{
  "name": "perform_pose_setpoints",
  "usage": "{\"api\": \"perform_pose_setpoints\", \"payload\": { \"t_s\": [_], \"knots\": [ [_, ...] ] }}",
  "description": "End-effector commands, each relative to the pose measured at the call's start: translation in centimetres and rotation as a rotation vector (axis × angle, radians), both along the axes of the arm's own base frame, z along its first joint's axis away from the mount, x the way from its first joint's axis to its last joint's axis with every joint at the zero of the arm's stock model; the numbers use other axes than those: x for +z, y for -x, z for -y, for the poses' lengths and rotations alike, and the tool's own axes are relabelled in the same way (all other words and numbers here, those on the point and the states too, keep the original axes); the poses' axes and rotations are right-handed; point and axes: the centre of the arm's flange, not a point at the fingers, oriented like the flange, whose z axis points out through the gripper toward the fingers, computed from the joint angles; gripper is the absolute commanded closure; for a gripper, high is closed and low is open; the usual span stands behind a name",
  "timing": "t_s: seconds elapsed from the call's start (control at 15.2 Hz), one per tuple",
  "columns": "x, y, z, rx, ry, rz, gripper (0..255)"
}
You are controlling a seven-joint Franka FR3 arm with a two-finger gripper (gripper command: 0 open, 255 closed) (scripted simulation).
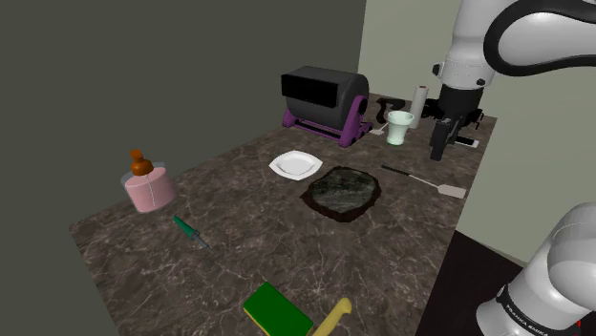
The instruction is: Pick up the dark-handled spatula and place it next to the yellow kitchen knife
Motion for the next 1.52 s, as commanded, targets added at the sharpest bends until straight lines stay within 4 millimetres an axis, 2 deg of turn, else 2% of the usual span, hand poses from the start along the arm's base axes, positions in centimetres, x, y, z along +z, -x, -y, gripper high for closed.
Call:
{"api": "perform_pose_setpoints", "payload": {
  "t_s": [0.0,0.73,1.45],
  "knots": [
    [0.0,0.0,0.0,0.0,0.0,0.0,0],
    [-9.2,-3.6,11.0,0.036,-0.045,0.044,0],
    [-18.8,-8.1,21.4,0.073,-0.089,0.088,0]
  ]
}}
